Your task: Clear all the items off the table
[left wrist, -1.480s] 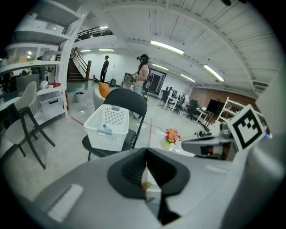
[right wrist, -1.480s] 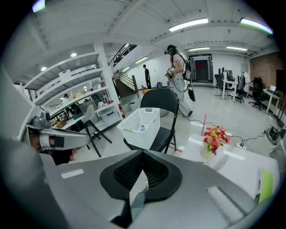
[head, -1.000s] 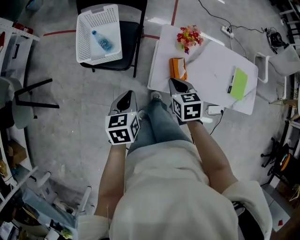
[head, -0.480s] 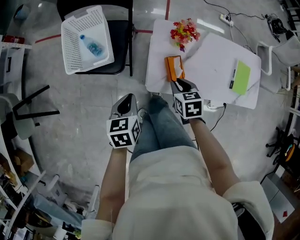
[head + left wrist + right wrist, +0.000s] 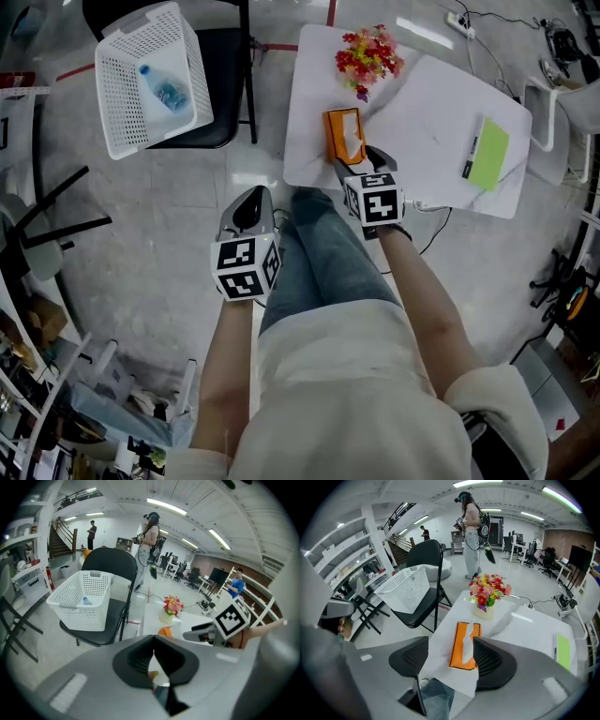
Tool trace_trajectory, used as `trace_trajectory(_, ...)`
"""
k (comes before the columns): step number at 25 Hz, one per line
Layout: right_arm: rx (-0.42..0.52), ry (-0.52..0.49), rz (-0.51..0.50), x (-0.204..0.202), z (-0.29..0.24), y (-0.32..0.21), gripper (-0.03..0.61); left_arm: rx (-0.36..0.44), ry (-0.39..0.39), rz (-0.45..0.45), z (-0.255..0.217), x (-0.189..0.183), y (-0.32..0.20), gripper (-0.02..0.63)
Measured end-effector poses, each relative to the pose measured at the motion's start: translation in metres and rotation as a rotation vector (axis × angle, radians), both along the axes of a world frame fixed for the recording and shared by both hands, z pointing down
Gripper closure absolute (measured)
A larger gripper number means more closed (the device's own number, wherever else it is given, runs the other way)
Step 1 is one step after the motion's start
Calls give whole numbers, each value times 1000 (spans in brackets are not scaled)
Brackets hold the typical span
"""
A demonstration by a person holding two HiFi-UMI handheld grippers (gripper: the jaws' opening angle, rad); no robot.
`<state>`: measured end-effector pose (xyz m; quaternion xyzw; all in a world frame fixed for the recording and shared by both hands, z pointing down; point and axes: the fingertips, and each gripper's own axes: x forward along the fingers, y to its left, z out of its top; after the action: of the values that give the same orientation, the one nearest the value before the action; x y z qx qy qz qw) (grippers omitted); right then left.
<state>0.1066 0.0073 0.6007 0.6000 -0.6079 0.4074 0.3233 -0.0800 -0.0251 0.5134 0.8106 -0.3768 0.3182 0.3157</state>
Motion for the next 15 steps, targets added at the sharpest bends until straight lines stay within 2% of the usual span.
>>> trace_trajectory(5, -43, -9, -5, 6, 32, -5, 232, -28, 0, -7, 16, 13, -1, 606)
trace_trajectory(15, -112, -21, 30, 18, 86, -12, 190, -71, -15, -3, 48, 30, -4, 606)
